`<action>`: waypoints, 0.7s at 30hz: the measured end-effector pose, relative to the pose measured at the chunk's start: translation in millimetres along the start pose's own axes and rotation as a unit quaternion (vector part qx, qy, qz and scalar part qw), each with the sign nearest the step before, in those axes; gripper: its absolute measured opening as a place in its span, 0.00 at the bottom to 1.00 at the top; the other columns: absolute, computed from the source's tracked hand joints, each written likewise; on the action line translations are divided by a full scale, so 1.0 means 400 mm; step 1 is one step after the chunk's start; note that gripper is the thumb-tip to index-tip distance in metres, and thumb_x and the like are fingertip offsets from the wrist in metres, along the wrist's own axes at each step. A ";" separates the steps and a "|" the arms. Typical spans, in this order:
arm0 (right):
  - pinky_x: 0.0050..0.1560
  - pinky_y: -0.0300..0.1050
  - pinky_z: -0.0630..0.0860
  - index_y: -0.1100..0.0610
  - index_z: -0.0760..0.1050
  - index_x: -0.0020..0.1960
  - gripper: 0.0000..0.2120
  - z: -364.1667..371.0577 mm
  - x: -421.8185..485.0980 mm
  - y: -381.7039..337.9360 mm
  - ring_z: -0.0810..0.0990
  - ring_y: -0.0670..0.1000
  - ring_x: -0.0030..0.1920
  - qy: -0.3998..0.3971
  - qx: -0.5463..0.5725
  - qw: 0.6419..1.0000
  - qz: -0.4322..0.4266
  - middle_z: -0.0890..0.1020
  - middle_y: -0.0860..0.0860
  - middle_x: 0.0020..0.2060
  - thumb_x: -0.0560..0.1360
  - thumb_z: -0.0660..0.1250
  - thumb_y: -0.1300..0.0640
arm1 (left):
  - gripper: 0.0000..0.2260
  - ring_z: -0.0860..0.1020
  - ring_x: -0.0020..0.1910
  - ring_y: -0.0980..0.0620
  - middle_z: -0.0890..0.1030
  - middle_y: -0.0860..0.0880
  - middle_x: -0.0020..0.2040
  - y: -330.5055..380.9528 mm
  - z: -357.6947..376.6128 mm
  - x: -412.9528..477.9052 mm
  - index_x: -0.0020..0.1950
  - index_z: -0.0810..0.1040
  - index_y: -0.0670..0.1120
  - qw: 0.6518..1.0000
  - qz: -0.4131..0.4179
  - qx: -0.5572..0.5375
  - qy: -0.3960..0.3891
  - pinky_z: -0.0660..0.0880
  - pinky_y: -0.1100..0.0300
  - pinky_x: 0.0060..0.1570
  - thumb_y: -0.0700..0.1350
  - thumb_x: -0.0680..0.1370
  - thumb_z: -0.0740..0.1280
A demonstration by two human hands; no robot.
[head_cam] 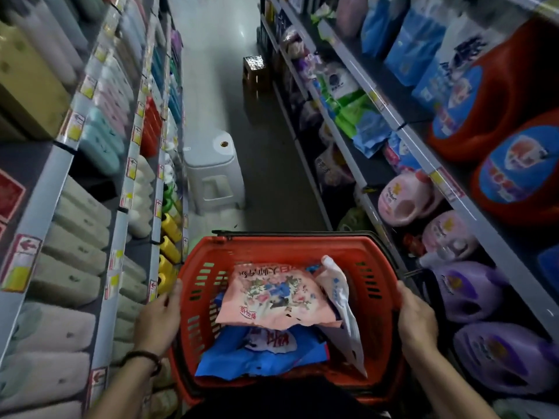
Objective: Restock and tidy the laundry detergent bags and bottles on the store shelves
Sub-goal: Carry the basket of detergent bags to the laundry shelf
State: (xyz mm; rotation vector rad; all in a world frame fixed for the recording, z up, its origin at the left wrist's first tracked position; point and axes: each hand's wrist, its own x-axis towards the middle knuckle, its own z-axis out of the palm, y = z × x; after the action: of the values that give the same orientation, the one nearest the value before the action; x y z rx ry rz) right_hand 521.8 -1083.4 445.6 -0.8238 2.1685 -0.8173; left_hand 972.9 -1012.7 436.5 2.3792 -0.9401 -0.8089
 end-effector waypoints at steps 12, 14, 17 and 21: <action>0.73 0.55 0.69 0.58 0.82 0.65 0.23 0.317 0.550 -0.543 0.77 0.50 0.63 -0.095 0.071 0.992 -0.041 0.80 0.47 0.58 0.81 0.66 0.43 | 0.29 0.73 0.37 0.46 0.78 0.47 0.37 0.458 0.058 0.489 0.45 0.81 0.47 0.998 -0.028 -0.009 0.061 0.69 0.51 0.41 0.67 0.82 0.50; 0.70 0.50 0.69 0.56 0.82 0.63 0.18 0.366 0.621 -0.609 0.77 0.50 0.61 -0.113 0.068 0.991 -0.023 0.81 0.49 0.56 0.81 0.67 0.45 | 0.27 0.72 0.36 0.47 0.76 0.48 0.35 0.527 0.054 0.559 0.42 0.79 0.46 0.997 -0.027 -0.014 0.067 0.67 0.52 0.40 0.63 0.85 0.52; 0.71 0.53 0.73 0.57 0.85 0.60 0.26 0.462 0.718 -0.693 0.82 0.54 0.60 -0.118 0.059 0.991 0.004 0.86 0.52 0.57 0.77 0.67 0.37 | 0.29 0.75 0.34 0.47 0.77 0.49 0.32 0.601 0.055 0.695 0.36 0.77 0.47 0.997 -0.020 -0.008 0.074 0.68 0.55 0.35 0.64 0.83 0.52; 0.70 0.58 0.75 0.55 0.85 0.62 0.30 0.614 0.859 -0.802 0.83 0.60 0.61 -0.154 0.023 0.986 0.053 0.87 0.58 0.57 0.78 0.62 0.32 | 0.30 0.80 0.38 0.45 0.81 0.49 0.34 0.659 0.089 0.938 0.38 0.80 0.49 0.997 -0.035 0.000 0.065 0.74 0.53 0.40 0.69 0.81 0.51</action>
State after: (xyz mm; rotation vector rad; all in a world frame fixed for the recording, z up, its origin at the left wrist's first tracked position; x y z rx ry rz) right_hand 609.8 -1605.7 414.8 -0.7508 1.8964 -0.6384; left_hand 1052.4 -1465.6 435.0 2.4423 -0.8095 -0.6712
